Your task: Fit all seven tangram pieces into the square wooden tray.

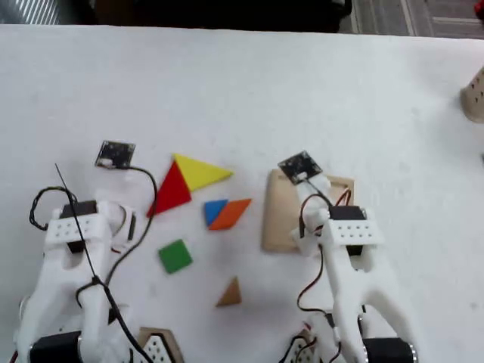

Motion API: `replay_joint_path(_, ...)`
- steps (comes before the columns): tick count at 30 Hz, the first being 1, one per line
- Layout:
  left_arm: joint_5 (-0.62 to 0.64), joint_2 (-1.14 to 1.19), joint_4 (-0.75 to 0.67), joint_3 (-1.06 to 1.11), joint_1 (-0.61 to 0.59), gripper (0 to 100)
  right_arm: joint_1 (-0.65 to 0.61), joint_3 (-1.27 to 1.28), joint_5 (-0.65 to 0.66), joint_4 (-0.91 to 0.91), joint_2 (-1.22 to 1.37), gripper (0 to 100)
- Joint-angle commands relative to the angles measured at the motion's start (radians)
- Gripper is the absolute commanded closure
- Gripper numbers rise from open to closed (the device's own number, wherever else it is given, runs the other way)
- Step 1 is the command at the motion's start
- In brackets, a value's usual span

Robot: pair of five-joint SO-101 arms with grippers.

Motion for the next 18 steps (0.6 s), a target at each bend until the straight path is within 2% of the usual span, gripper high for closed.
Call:
replay_joint_path(1, -0.012, -0.028, -0.015, -0.009, -0.008, 98, 0.021, -0.098, -0.046, 0.070, -0.124, 83.1)
replay_joint_path(4, -0.012, -0.028, -0.017, -0.009, -0.008, 98, 0.076, -0.114, -0.086, 0.061, -0.176, 78.7)
replay_joint_path(8, -0.012, -0.028, -0.017, -0.009, -0.008, 98, 0.166, -0.127, -0.176, -0.016, -0.168, 78.3)
replay_joint_path(13, -0.012, -0.027, -0.017, -0.009, -0.008, 98, 0.214, -0.121, -0.282, -0.150, -0.041, 78.3)
replay_joint_path(18, -0.012, -0.027, -0.015, -0.009, -0.008, 98, 0.222, -0.127, -0.288, -0.282, 0.120, 78.3)
